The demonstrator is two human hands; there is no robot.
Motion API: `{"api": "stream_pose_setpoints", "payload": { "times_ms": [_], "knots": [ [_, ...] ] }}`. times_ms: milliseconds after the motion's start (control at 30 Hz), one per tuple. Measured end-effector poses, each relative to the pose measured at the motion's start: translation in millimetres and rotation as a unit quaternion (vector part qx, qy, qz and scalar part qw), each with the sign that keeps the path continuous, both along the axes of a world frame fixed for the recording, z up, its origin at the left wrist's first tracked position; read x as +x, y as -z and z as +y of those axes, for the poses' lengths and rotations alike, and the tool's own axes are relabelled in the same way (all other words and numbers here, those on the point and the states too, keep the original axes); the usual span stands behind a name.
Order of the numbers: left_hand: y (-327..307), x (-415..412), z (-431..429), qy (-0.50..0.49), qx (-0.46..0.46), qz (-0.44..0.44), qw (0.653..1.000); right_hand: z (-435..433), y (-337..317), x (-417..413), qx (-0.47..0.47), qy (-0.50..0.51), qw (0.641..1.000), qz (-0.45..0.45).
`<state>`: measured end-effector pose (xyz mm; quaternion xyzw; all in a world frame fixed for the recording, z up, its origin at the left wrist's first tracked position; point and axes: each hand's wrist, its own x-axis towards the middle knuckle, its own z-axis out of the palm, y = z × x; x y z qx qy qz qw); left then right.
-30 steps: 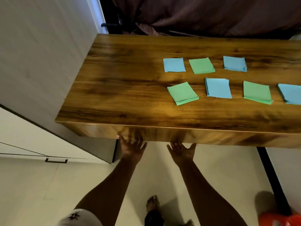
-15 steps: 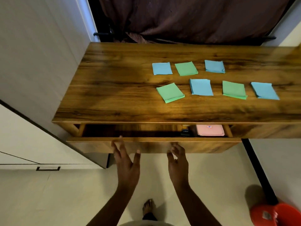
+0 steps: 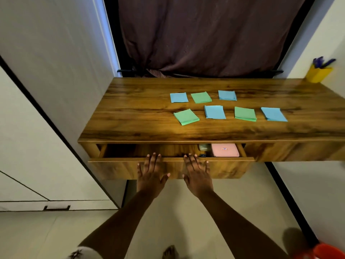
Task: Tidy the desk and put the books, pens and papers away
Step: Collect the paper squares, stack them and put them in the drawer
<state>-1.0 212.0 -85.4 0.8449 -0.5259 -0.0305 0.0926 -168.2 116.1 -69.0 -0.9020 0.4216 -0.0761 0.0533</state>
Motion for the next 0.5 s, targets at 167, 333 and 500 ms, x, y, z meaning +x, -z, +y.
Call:
{"api": "stream_pose_setpoints", "payload": {
  "times_ms": [167,333,500],
  "knots": [
    [3.2,-13.5,24.8,0.012,-0.009,0.002,1.0,26.2,-2.8,-14.2,0.047,-0.004,0.999,-0.016],
    [5.2,-33.7,58.5,0.008,0.001,0.008,1.0,60.9,4.5,-33.0,0.047,-0.005,0.998,-0.031],
    [3.5,-52.2,89.3,0.003,0.02,0.0,1.0,91.1,9.5,-52.2,0.04,-0.005,0.999,-0.017]
  ]
}}
